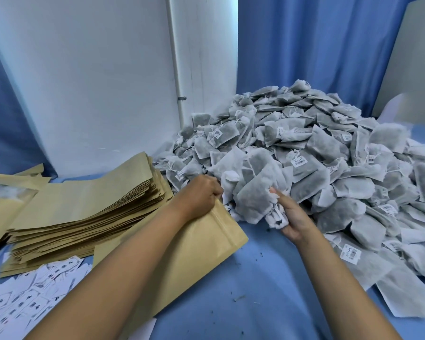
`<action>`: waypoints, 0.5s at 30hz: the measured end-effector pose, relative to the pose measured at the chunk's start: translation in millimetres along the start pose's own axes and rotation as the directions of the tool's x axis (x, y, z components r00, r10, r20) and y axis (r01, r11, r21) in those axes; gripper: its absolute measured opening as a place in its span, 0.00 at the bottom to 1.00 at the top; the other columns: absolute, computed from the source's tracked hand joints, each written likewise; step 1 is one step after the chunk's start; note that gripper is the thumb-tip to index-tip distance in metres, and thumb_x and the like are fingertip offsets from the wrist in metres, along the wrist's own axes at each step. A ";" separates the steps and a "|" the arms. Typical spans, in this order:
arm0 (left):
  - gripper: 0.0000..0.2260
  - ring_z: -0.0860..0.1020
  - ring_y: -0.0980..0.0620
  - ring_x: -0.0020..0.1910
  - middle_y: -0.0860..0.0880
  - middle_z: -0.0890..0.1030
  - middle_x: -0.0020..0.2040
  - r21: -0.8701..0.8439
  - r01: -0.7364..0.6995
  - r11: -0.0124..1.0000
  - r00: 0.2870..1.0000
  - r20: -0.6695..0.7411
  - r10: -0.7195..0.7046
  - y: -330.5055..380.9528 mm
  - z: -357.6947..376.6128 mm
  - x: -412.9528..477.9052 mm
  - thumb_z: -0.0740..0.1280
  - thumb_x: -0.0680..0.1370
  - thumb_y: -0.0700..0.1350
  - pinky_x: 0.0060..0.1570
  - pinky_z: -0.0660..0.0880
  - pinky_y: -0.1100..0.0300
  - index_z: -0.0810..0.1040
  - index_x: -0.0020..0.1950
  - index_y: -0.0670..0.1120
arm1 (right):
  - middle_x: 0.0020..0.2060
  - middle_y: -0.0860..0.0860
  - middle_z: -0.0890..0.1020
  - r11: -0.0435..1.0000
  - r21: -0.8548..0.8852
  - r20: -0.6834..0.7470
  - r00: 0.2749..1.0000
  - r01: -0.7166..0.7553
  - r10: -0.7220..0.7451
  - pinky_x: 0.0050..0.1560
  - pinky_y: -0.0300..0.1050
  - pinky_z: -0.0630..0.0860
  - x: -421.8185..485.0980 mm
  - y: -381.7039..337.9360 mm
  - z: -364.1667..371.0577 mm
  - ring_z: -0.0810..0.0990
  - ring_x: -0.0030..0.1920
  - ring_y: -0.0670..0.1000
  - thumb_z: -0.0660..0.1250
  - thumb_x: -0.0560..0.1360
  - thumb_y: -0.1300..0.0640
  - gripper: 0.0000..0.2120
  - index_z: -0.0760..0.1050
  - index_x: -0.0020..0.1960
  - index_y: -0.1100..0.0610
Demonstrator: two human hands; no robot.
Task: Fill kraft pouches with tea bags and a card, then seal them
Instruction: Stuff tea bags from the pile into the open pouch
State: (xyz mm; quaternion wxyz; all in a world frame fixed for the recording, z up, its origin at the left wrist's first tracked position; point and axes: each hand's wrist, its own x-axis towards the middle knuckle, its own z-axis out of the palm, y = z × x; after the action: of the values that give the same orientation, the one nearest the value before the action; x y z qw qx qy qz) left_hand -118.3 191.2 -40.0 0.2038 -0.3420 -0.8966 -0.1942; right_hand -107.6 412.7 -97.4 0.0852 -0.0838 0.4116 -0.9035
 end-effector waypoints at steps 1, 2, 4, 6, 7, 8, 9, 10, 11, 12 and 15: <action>0.09 0.71 0.43 0.30 0.39 0.72 0.28 -0.017 -0.018 1.000 0.999 -0.032 0.017 0.8 -3.1 -1.5 0.52 0.61 0.33 0.33 0.62 0.59 0.70 0.25 0.34 | 0.38 0.57 0.85 0.997 0.034 0.039 0.997 -0.073 0.071 0.35 0.41 0.81 -4.5 3.8 5.4 0.85 0.40 0.51 0.77 0.62 0.59 0.11 0.83 0.43 0.63; 0.08 0.71 0.44 0.29 0.39 0.73 0.27 -0.028 -0.033 0.999 0.998 -0.060 0.032 1.5 -6.1 -3.0 0.53 0.60 0.33 0.32 0.58 0.61 0.70 0.25 0.34 | 0.36 0.57 0.84 0.992 0.040 0.069 0.991 -0.116 0.113 0.33 0.40 0.80 -6.9 8.5 8.5 0.85 0.37 0.51 0.82 0.55 0.60 0.15 0.83 0.39 0.63; 0.08 0.71 0.46 0.29 0.39 0.73 0.27 -0.034 -0.057 0.998 0.993 -0.101 0.053 1.2 -10.1 -6.7 0.54 0.61 0.31 0.32 0.56 0.63 0.71 0.25 0.34 | 0.33 0.58 0.84 0.979 -0.014 0.126 0.971 -0.205 0.205 0.29 0.40 0.79 -10.7 15.7 17.8 0.84 0.33 0.51 0.83 0.53 0.62 0.15 0.83 0.36 0.65; 0.09 0.73 0.46 0.31 0.38 0.74 0.28 -0.046 -0.074 0.996 0.989 -0.128 0.068 0.8 -12.3 -11.4 0.55 0.60 0.29 0.33 0.59 0.63 0.73 0.26 0.34 | 0.31 0.57 0.83 0.960 -0.093 0.152 0.949 -0.265 0.277 0.26 0.38 0.78 -11.7 19.0 30.2 0.83 0.30 0.50 0.71 0.69 0.65 0.05 0.83 0.36 0.64; 0.09 0.72 0.47 0.31 0.39 0.75 0.27 -0.046 -0.089 0.995 0.986 -0.149 0.081 0.8 -13.8 -14.0 0.55 0.59 0.29 0.32 0.60 0.63 0.74 0.26 0.34 | 0.31 0.57 0.83 0.944 -0.166 0.142 0.940 -0.286 0.310 0.26 0.38 0.77 -10.9 18.5 35.2 0.83 0.30 0.50 0.67 0.71 0.66 0.07 0.83 0.37 0.64; 0.10 0.70 0.50 0.31 0.40 0.74 0.26 -0.042 -0.106 0.994 0.980 -0.172 0.097 0.8 -15.4 -16.4 0.55 0.58 0.28 0.32 0.60 0.65 0.74 0.26 0.35 | 0.33 0.57 0.83 0.928 -0.242 0.127 0.939 -0.283 0.319 0.28 0.39 0.78 -7.9 18.1 36.8 0.83 0.31 0.51 0.66 0.69 0.67 0.06 0.82 0.41 0.63; 0.10 0.68 0.54 0.30 0.42 0.73 0.25 -0.035 -0.117 0.993 0.976 -0.189 0.108 0.5 -16.7 -18.5 0.55 0.57 0.27 0.31 0.59 0.66 0.74 0.25 0.36 | 0.35 0.57 0.84 0.906 -0.325 0.107 0.942 -0.270 0.319 0.30 0.40 0.79 -6.8 16.3 41.1 0.83 0.33 0.52 0.66 0.66 0.66 0.08 0.80 0.44 0.63; 0.10 0.64 0.56 0.30 0.44 0.71 0.24 -0.033 -0.114 0.993 0.973 -0.204 0.105 0.0 -17.8 -20.2 0.55 0.56 0.27 0.31 0.57 0.66 0.73 0.24 0.37 | 0.37 0.58 0.84 0.874 -0.412 0.107 0.939 -0.257 0.327 0.32 0.42 0.80 -5.2 13.9 44.1 0.84 0.34 0.53 0.66 0.65 0.65 0.11 0.79 0.47 0.63; 0.09 0.63 0.57 0.30 0.46 0.68 0.24 -0.038 -0.097 0.995 0.971 -0.225 0.086 -0.8 -18.3 -22.1 0.55 0.57 0.27 0.30 0.56 0.65 0.71 0.24 0.37 | 0.37 0.58 0.84 0.838 -0.483 0.103 0.934 -0.253 0.342 0.33 0.42 0.80 -4.5 11.6 48.5 0.84 0.35 0.53 0.66 0.65 0.66 0.11 0.78 0.47 0.62; 0.09 0.62 0.58 0.30 0.48 0.66 0.25 -0.047 -0.068 0.997 0.965 -0.258 0.054 -1.5 -17.8 -23.4 0.55 0.58 0.28 0.30 0.56 0.64 0.70 0.23 0.38 | 0.37 0.57 0.84 0.803 -0.545 0.104 0.931 -0.241 0.350 0.33 0.42 0.79 -2.5 9.7 51.5 0.84 0.35 0.53 0.65 0.65 0.66 0.11 0.78 0.47 0.62; 0.08 0.67 0.51 0.28 0.46 0.68 0.25 -0.108 0.027 0.994 0.936 -0.348 -0.063 -2.3 -15.1 -26.2 0.54 0.60 0.30 0.31 0.62 0.57 0.70 0.24 0.37 | 0.30 0.52 0.79 0.620 -0.768 0.055 0.947 -0.163 0.317 0.28 0.37 0.73 -2.0 4.8 63.8 0.78 0.28 0.48 0.63 0.70 0.70 0.07 0.76 0.45 0.62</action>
State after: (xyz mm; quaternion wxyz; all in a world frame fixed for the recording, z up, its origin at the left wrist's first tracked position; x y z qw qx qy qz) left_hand -98.5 168.2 -40.8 0.3379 -0.2912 -0.8425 -0.3021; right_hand -91.1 363.5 -59.9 0.2007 -0.1389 0.7466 -0.6189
